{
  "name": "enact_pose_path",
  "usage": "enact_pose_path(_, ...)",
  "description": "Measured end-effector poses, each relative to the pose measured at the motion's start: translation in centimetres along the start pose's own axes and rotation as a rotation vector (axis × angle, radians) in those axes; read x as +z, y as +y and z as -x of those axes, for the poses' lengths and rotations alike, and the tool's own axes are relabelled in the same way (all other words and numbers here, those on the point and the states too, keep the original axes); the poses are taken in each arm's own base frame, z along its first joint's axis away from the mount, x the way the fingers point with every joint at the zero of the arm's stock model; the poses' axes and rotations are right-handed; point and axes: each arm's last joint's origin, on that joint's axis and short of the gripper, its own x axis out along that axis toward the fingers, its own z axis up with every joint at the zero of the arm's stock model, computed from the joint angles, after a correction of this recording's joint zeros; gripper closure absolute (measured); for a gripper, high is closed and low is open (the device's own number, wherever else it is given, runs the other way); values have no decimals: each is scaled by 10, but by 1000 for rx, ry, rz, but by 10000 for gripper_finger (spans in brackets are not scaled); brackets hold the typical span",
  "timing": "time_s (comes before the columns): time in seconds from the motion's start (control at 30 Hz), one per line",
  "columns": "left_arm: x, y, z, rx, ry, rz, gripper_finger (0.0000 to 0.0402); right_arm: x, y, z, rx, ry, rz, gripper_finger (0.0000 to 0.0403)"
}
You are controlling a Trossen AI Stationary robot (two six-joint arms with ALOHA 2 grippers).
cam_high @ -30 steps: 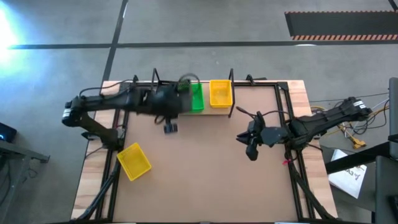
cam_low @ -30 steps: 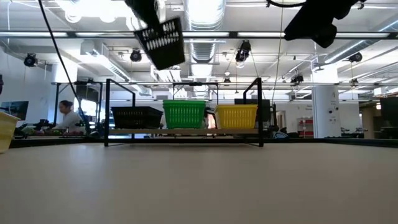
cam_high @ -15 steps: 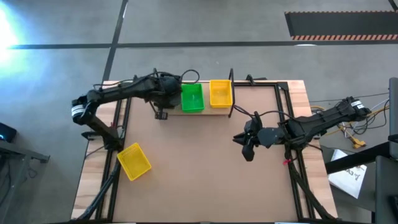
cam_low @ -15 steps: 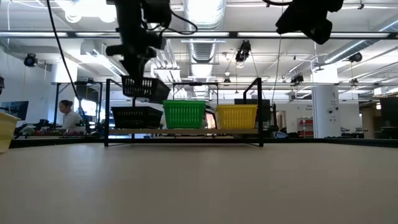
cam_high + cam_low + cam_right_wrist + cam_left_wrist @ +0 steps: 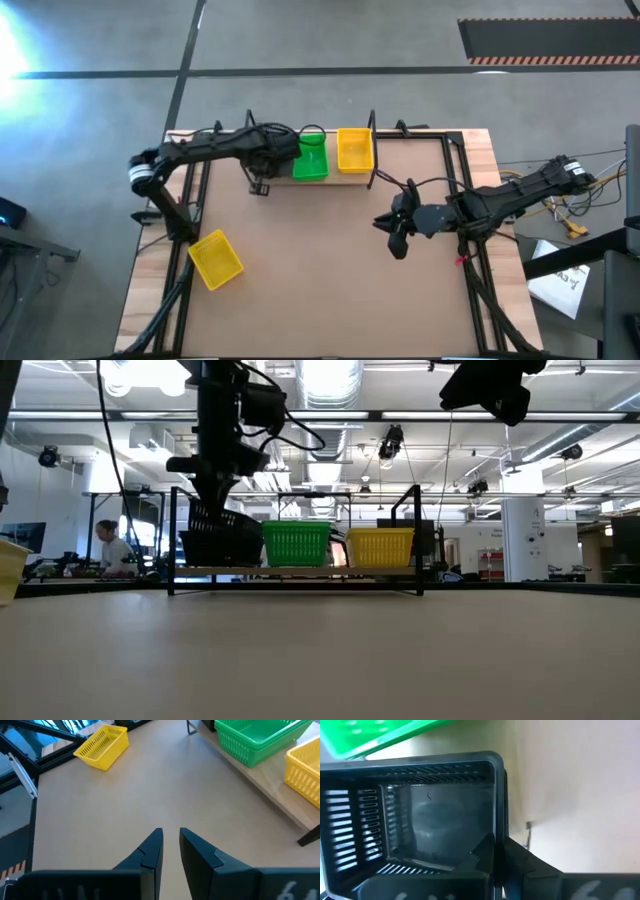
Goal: Stack baskets on shelf by color
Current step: Stack the black basket on the black basket on the shelf
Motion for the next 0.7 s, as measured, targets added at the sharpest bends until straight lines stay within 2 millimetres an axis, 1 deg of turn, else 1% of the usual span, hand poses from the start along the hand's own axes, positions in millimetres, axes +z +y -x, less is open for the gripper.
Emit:
enact_pose_path(0.17, 5, -1, -8, -55, -16, -11, 402, -1, 0, -1, -3, 5, 2, 346)
enact_pose_path(0.3, 10, 0, -11, -47, -36, -19, 402, -1, 0, -2, -4, 6, 3, 346)
enact_pose_path(0.53, 15, 4, -11, -10, -93, 4, 400, -1, 0, -2, -4, 7, 3, 346)
enact_pose_path(0.6, 16, 4, -11, -11, -94, 3, 390, -1, 0, -2, -4, 7, 3, 346)
enact_pose_path(0.7, 16, 4, -11, -30, -107, 2, 357, -1, 0, -2, -4, 7, 3, 346)
